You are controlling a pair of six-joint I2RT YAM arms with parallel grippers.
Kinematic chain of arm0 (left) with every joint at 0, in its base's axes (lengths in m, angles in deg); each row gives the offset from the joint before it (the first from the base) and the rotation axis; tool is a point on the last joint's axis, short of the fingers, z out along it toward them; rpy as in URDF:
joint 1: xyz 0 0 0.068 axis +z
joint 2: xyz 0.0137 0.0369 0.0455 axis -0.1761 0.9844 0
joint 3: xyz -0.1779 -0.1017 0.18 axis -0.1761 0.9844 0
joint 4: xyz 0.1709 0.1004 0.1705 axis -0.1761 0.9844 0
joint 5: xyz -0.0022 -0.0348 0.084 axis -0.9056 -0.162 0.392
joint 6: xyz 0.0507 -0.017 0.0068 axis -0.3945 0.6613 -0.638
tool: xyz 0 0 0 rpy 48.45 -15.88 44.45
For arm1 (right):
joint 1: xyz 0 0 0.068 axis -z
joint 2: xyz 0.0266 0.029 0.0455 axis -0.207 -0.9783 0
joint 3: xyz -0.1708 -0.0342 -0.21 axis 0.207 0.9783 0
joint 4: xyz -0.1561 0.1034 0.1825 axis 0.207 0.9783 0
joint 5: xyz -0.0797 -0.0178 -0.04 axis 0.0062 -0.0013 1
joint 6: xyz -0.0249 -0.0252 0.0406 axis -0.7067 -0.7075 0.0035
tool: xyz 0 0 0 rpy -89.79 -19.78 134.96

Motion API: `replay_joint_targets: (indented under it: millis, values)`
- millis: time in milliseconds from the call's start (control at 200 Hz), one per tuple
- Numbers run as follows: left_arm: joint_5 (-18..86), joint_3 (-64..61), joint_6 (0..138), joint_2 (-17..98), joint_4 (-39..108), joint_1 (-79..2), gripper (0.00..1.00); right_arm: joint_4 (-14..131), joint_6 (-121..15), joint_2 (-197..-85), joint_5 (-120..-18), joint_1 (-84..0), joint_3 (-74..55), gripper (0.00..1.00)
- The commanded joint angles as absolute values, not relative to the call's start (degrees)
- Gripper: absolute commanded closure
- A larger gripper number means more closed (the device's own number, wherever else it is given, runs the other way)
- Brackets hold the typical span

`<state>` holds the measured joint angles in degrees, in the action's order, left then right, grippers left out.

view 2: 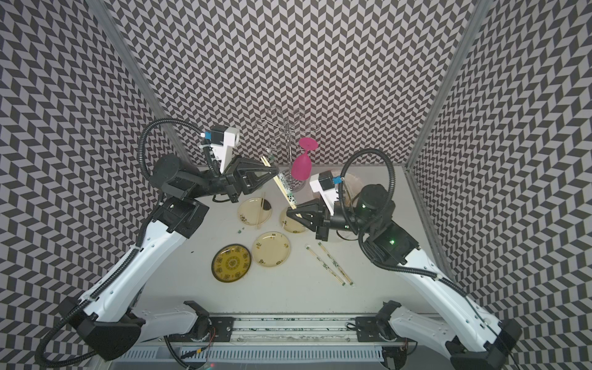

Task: Remove the packaging of disposable chopsticks
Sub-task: Adjust the disposable chopsticks, then remove the packet bag from the disposable chopsticks.

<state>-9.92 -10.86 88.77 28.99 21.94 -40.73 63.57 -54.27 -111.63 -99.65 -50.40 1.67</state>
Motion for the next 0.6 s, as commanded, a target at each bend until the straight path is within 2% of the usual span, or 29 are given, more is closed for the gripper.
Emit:
replay_joint_targets:
  millis: [0, 60, 110, 596]
  values:
    - [-8.83, -11.65, 88.66, 27.54, 22.38, -39.54, 1.0, 62.22, -54.21, -111.05, -95.25, -50.62, 0.92, 0.58]
    - [-7.82, -11.55, 87.57, 27.25, 24.04, -38.71, 1.0, 63.39, -54.52, -111.05, -92.71, -50.62, 0.39, 0.42]
    - [-6.32, -11.79, 85.13, 26.91, 26.81, -38.36, 1.0, 64.6, -55.0, -111.06, -91.17, -50.63, -0.46, 0.36]
    - [-3.17, -6.84, 67.68, 25.11, 42.97, -40.62, 1.0, 70.32, -58.48, -114.29, -88.58, -50.65, -10.68, 0.31]
